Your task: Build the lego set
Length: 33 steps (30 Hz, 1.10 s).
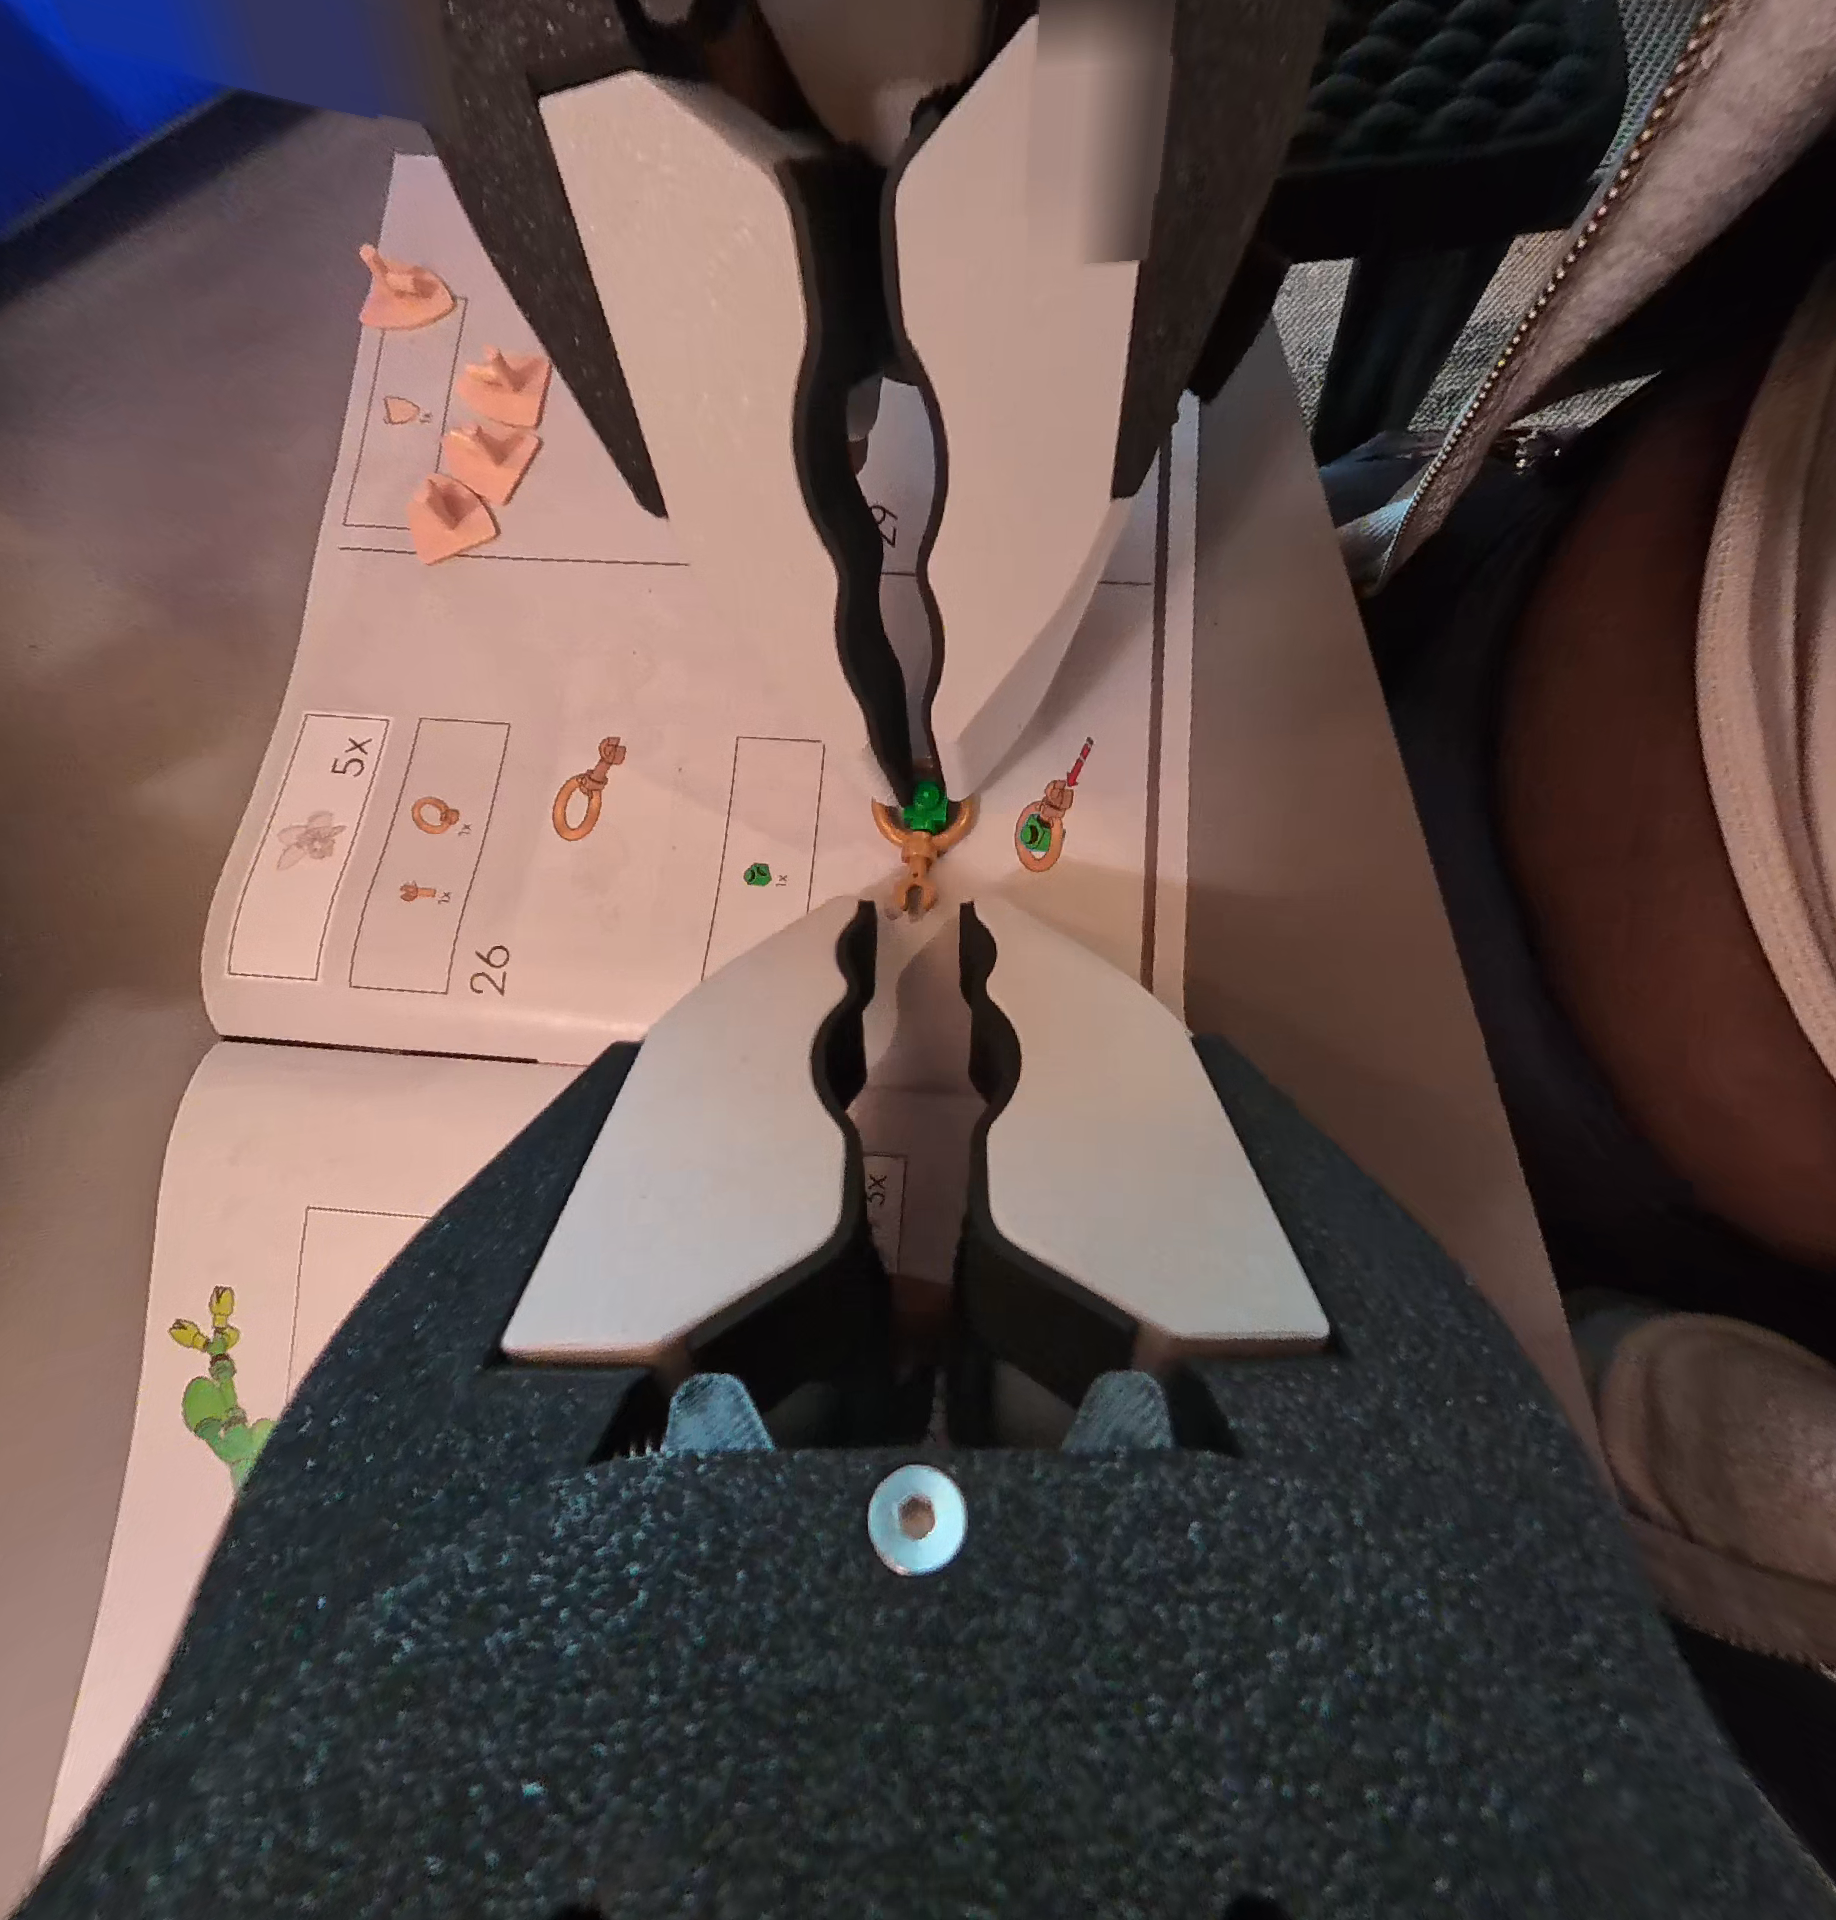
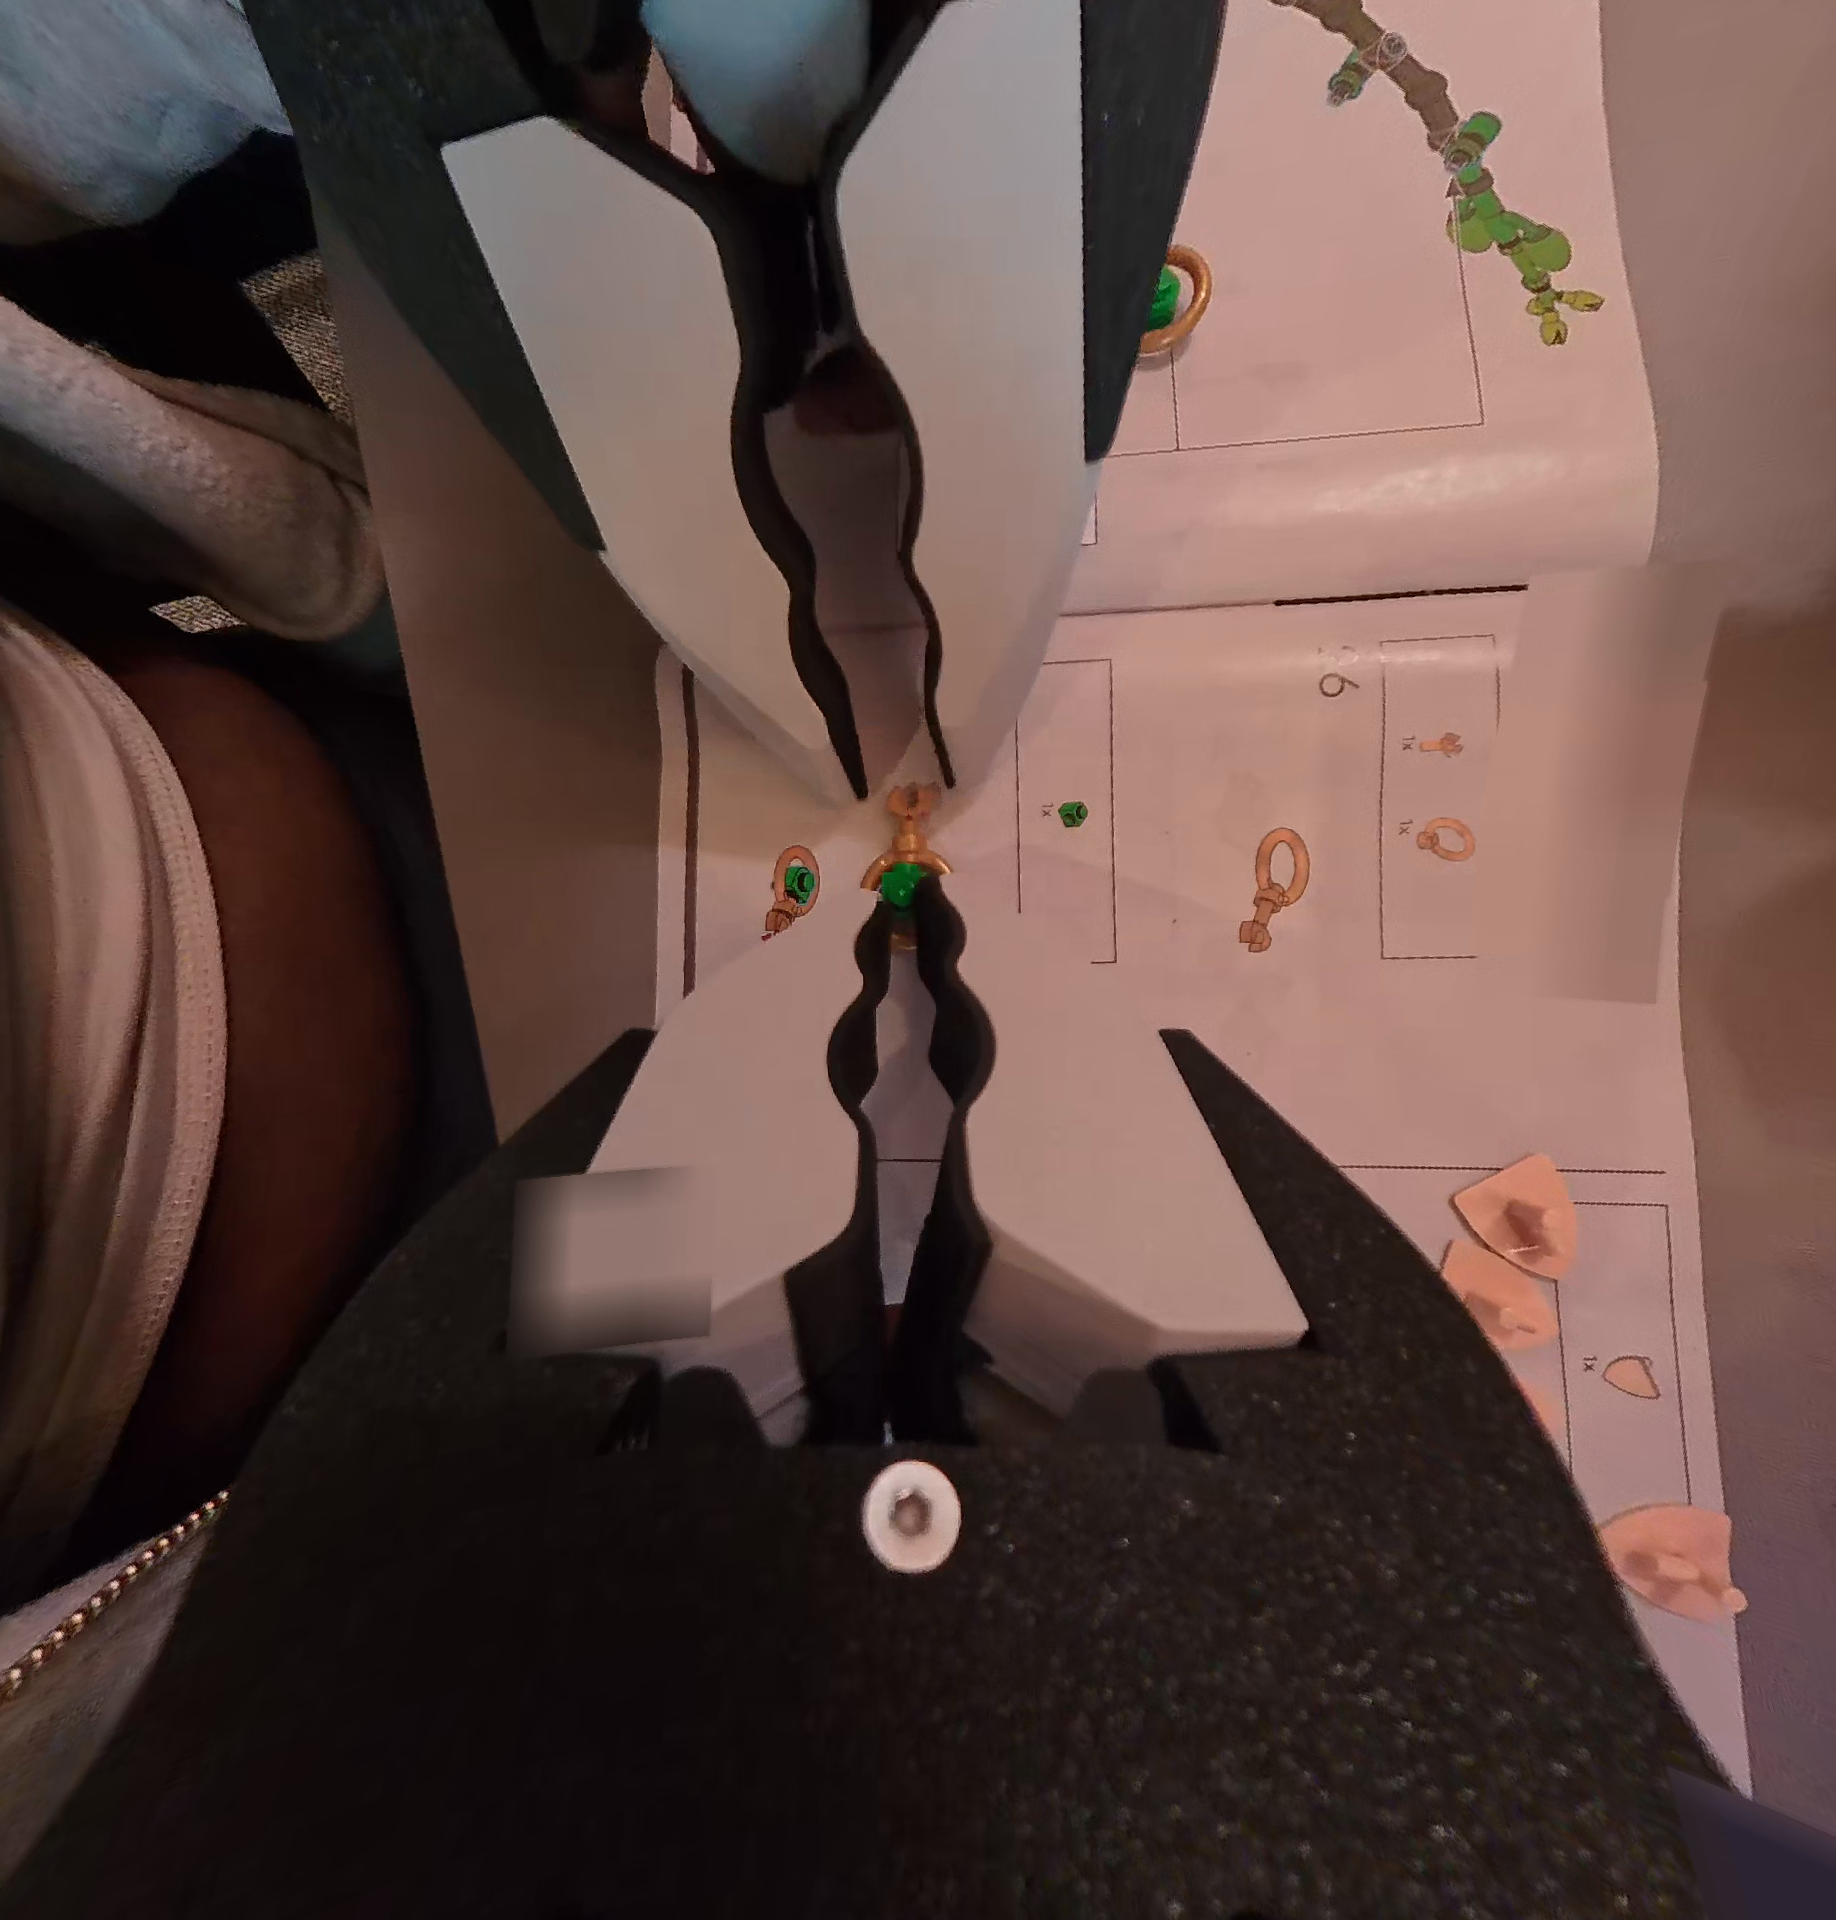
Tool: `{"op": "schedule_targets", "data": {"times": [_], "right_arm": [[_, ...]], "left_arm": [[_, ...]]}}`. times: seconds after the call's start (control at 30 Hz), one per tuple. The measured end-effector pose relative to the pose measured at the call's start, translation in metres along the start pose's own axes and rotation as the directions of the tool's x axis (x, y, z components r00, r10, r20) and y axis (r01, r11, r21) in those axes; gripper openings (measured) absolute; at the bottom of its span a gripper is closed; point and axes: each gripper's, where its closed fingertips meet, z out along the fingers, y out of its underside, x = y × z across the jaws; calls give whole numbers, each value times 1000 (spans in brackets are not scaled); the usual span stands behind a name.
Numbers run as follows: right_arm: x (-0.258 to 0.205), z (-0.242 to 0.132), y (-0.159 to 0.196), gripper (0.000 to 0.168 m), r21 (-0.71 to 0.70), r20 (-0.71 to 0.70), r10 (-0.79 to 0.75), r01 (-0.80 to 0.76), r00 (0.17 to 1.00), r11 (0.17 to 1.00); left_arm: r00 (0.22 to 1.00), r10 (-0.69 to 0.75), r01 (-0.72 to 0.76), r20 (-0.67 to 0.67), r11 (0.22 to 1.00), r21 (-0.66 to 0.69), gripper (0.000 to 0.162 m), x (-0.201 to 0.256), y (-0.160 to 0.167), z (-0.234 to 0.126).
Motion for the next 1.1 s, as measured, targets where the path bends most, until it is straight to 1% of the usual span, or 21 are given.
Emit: {"op": "schedule_targets", "data": {"times": [0.2,0.4,0.7,1.1], "right_arm": [[0,0,0,5,5,6,4,-4,1000,1000],[-1,0,0,5,4,11,-8,8,1000,1000],[0,0,0,5,-28,34,-58,59,998,998],[-1,1,-1,5,-18,44,-63,64,997,998]], "left_arm": [[1000,-11,11,-25,1000,23,7,2,-2,2],[1000,-14,14,-19,999,34,6,2,-3,3],[999,13,-11,-50,999,35,6,2,-4,4],[996,55,-52,-72,997,53,6,1,-3,3]]}}
